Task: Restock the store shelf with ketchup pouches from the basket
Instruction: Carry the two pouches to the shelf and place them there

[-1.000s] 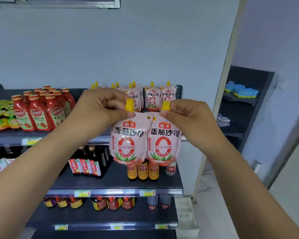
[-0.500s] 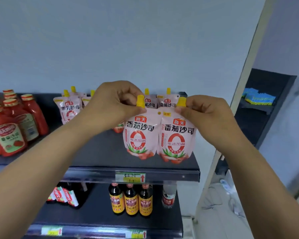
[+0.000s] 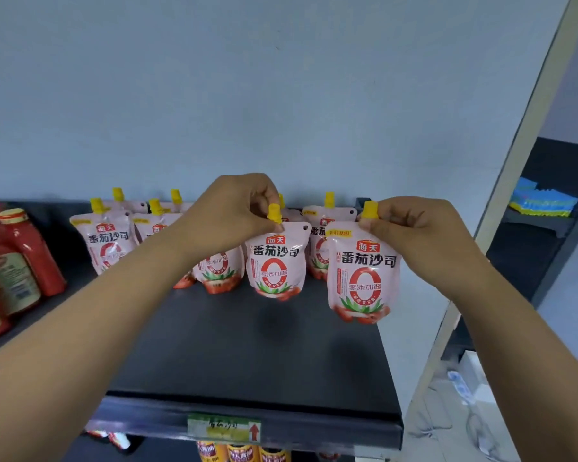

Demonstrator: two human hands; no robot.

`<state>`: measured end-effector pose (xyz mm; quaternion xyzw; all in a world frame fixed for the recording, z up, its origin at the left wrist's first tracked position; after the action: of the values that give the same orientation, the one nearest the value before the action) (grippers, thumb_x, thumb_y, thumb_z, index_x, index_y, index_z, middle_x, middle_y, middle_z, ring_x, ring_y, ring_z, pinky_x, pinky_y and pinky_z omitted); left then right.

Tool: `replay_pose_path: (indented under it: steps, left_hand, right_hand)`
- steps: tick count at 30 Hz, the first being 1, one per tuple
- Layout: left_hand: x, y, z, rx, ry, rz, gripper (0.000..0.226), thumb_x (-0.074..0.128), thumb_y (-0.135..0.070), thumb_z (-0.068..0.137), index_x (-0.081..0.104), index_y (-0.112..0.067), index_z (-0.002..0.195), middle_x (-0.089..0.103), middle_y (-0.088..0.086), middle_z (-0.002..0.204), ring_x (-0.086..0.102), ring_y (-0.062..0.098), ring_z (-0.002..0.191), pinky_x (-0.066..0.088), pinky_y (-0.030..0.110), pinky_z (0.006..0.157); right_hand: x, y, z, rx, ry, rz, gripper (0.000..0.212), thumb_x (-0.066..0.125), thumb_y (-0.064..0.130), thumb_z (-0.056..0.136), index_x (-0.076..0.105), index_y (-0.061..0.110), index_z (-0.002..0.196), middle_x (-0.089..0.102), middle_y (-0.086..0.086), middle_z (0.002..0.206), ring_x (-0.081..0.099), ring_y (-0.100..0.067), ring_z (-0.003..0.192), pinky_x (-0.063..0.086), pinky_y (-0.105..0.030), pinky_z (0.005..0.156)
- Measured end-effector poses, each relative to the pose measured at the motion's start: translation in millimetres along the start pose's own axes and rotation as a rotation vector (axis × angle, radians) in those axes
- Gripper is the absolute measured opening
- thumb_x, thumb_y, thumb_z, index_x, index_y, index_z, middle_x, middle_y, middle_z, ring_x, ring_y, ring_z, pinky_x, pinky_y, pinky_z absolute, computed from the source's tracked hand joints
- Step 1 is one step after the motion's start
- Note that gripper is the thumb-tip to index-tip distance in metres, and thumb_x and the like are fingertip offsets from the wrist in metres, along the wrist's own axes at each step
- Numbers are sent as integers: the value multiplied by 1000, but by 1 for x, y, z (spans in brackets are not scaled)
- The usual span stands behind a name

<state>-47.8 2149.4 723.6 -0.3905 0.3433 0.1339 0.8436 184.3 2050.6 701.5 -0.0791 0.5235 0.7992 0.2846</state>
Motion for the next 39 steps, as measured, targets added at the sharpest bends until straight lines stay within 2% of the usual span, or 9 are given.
replay_pose_path:
  steps: [5,9,12,15,20,24,33,37,39]
  left_hand:
    - [12,31,24,-58,58,90,25,87,-7,72,69,-17,86,75,-4,78,69,1,70,51,10,61]
    - [11,53,36,-107,35,135,25,87,-10,70,69,-18,86,77,-3,79,72,12,78,57,27,71]
    - [11,59,40,-112,26,150,25,88,-12,70,68,-20,84,76,-3,78,72,14,79,58,36,76]
    - [13,58,46,-81,52,219,25,86,-15,72,66,-24,84,74,-6,78,69,12,80,58,39,76]
    - [16,53,55,-31,95,221,24,84,-14,72,65,-25,83,75,-6,78,69,11,80,58,37,75]
    - [18,59,56,-2,109,342,23,80,-24,77,61,-26,89,70,-7,80,65,14,82,55,40,73]
    - [17,50,36,98,103,618,28,57,-54,92,50,-28,101,64,-6,83,60,16,79,53,38,66]
    - [14,51,29,67,5,887,52,31,-72,91,51,-26,103,65,-7,91,60,18,90,38,34,63]
    - [13,48,26,75,-62,871,63,23,-74,90,58,-25,111,70,-7,98,63,21,96,44,35,72]
  right_hand:
    - [5,-11,23,-17,9,-17,20,71,18,94,73,-1,87,76,-14,84,75,-22,77,61,-35,69]
    - [14,-21,36,-7,-8,9,19,73,16,93,73,-2,87,73,-23,88,71,-34,81,59,-40,70]
    - [24,-30,45,42,-2,5,15,73,17,93,75,3,88,77,-15,89,75,-30,81,60,-47,78]
    - [35,-37,53,57,17,-47,17,73,20,93,75,5,85,74,-16,85,74,-29,78,59,-51,77]
    - [48,-47,61,127,18,-22,11,72,19,93,79,10,94,80,-5,83,77,-22,77,62,-48,77]
    - [52,-54,69,176,-5,18,13,72,16,93,77,4,95,80,-7,86,77,-25,81,62,-50,82]
    - [67,-55,59,155,-14,-85,6,71,24,93,73,30,94,77,11,97,73,-4,91,62,-38,88]
    - [68,-43,48,107,-93,-139,31,72,34,90,65,40,120,68,27,110,65,8,102,56,-26,92]
    - [68,-34,45,90,-134,-130,41,69,41,91,58,41,131,64,28,118,63,8,106,55,-26,95]
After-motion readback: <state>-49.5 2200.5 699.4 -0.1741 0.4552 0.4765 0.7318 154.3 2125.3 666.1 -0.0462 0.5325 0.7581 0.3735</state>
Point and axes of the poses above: each hand's wrist, its own z-axis towards the middle knuckle, its own x-axis out of the palm, y = z × x, the point moved 7 cm from there along z, towards the middle knuckle
